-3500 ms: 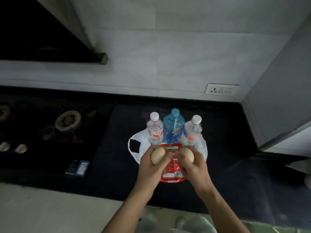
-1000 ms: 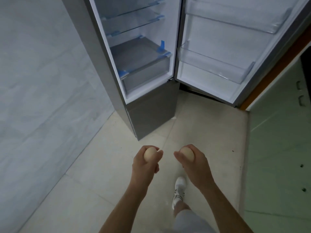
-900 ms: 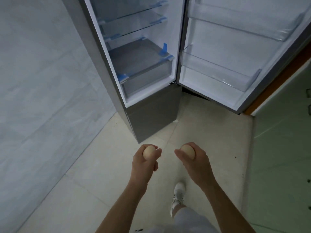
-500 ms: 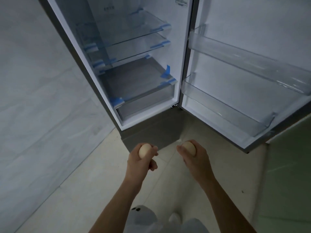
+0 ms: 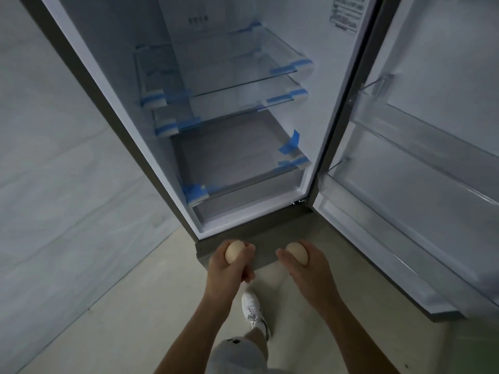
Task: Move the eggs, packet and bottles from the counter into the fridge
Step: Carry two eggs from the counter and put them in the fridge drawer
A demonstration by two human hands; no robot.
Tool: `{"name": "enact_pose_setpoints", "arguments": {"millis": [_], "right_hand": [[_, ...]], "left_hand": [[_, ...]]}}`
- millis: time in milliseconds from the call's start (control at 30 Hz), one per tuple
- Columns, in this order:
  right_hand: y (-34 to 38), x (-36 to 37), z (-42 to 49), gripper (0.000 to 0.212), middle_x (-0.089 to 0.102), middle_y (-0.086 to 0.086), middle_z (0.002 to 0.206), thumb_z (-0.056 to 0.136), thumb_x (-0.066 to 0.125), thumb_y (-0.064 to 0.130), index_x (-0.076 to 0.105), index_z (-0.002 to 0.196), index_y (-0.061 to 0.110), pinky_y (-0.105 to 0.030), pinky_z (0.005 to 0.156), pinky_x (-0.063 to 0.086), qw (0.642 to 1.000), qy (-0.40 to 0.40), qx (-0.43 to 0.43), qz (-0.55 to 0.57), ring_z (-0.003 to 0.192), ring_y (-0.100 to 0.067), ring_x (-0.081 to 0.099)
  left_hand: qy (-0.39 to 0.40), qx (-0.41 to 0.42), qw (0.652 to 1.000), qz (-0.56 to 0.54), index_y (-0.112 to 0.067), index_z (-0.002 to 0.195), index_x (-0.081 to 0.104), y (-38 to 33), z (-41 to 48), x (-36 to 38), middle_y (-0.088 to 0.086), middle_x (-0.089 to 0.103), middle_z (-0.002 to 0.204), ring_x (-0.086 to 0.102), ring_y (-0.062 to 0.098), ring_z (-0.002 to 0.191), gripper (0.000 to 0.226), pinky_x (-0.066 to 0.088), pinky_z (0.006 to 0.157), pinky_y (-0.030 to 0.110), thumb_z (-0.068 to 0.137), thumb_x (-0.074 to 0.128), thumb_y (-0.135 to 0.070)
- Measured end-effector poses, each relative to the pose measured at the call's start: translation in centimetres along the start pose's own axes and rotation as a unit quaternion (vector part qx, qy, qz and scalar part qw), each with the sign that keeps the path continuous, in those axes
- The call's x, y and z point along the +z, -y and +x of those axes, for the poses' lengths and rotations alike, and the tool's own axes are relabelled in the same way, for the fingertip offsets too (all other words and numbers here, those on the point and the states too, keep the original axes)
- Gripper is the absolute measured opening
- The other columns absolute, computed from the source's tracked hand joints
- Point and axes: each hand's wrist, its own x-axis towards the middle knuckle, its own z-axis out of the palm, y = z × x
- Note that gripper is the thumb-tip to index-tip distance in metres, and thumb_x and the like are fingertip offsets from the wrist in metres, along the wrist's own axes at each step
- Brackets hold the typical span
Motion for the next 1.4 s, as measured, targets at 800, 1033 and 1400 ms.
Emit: {"name": "enact_pose_setpoints", "arguments": {"millis": [800, 1033, 1400], "right_hand": [[7.8, 5.2, 21.4, 0.015, 0.065, 0.000, 0.083, 0.088, 0.074, 0.030, 0.063, 0.092, 0.021, -0.022, 0.067, 0.051, 0.995, 0.087, -0.027, -0.036, 0.075, -0.016, 0.062], [8.3, 4.7, 24.5, 0.014, 0.058, 0.003, 0.072, 0.092, 0.068, 0.021, 0.057, 0.085, 0.021, -0.016, 0.057, 0.046, 0.990, 0.122, -0.040, -0.052, 0.061, -0.006, 0.054], [6.5, 5.9, 29.5, 0.009, 0.058, 0.003, 0.082, 0.099, 0.058, 0.030, 0.052, 0.100, 0.023, -0.016, 0.059, 0.042, 0.973, 0.177, -0.054, -0.139, 0.068, -0.009, 0.054]], "left_hand": [[-0.090, -0.025, 0.994, -0.052, -0.014, 0.098, 0.061, -6.1, 19.6, 0.2, 0.007, 0.054, 0.081, 0.051, 0.014, 0.063, 0.014, 0.046, 0.052, 0.022, 0.090, 0.070, -0.019], [-0.087, -0.045, 0.994, -0.050, -0.020, 0.106, 0.057, -5.9, 21.0, 1.1, 0.010, 0.054, 0.092, 0.054, 0.018, 0.069, 0.015, 0.050, 0.059, 0.023, 0.093, 0.065, -0.021], [-0.123, -0.044, 0.988, 0.083, -0.023, 0.110, 0.054, -4.1, 25.7, 1.4, 0.006, 0.060, 0.104, 0.068, 0.019, 0.084, 0.029, 0.057, 0.065, 0.021, 0.088, 0.073, -0.025]]}}
